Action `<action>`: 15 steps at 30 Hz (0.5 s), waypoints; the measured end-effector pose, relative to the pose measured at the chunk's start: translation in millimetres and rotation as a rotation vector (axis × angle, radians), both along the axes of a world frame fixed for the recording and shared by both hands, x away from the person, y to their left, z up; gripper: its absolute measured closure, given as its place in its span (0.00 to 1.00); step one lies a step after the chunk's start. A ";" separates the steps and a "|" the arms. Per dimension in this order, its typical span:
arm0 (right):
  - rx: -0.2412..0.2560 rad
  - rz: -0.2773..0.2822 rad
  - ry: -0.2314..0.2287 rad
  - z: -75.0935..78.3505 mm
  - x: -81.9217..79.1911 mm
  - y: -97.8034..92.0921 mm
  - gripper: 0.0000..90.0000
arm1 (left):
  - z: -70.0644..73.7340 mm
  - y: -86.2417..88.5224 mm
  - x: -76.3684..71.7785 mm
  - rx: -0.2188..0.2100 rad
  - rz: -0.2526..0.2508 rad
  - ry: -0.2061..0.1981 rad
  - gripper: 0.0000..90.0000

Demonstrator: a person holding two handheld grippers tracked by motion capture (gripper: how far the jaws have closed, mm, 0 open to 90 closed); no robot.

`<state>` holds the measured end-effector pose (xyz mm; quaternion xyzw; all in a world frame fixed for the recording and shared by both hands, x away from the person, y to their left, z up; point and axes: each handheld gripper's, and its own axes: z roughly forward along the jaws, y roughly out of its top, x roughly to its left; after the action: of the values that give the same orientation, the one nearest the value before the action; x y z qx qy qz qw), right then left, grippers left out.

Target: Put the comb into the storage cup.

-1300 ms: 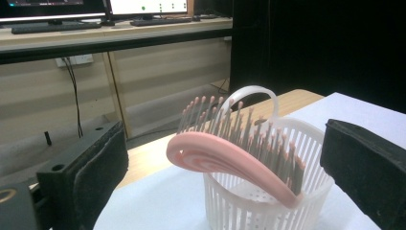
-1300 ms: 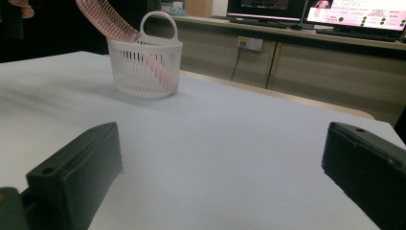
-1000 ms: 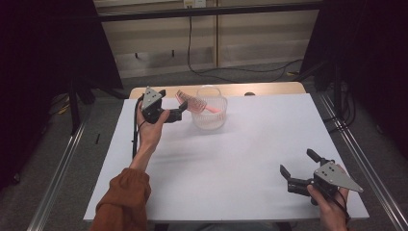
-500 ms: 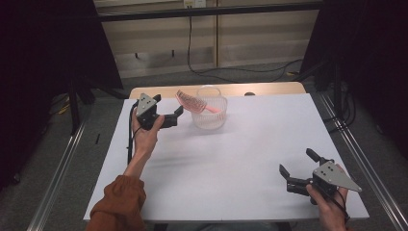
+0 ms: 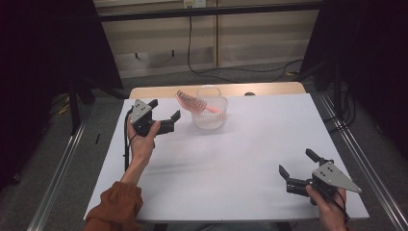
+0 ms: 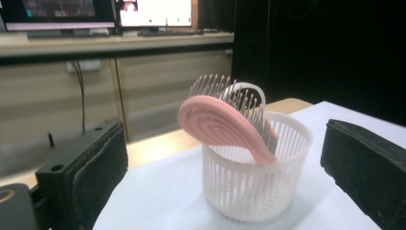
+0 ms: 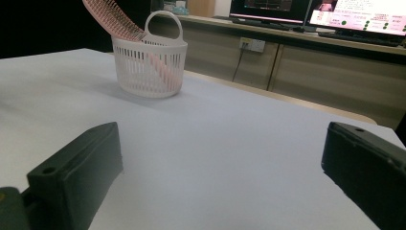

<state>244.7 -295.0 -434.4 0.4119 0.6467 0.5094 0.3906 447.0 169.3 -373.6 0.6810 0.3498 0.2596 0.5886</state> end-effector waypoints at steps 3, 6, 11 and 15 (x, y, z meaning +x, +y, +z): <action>0.007 -0.002 0.002 -0.1 0.2 -0.1 0.00 | 2.9 3.8 -3.3 -0.012 0.023 0.000 0.03; 0.005 -0.001 -0.001 -0.1 0.2 0.0 0.00 | 2.8 8.1 -7.3 0.010 0.028 -0.019 0.02; 0.006 -0.006 0.000 -0.2 0.5 0.0 0.00 | -0.8 15.5 -12.7 0.005 0.032 -0.032 0.02; 0.005 -0.007 0.002 -0.3 0.5 -0.1 0.00 | -2.2 20.3 -16.7 0.000 0.029 -0.025 0.02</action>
<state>245.2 -295.1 -434.7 0.4158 0.6443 0.5093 0.3907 430.3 189.5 -375.8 0.6725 0.3523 0.2766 0.5891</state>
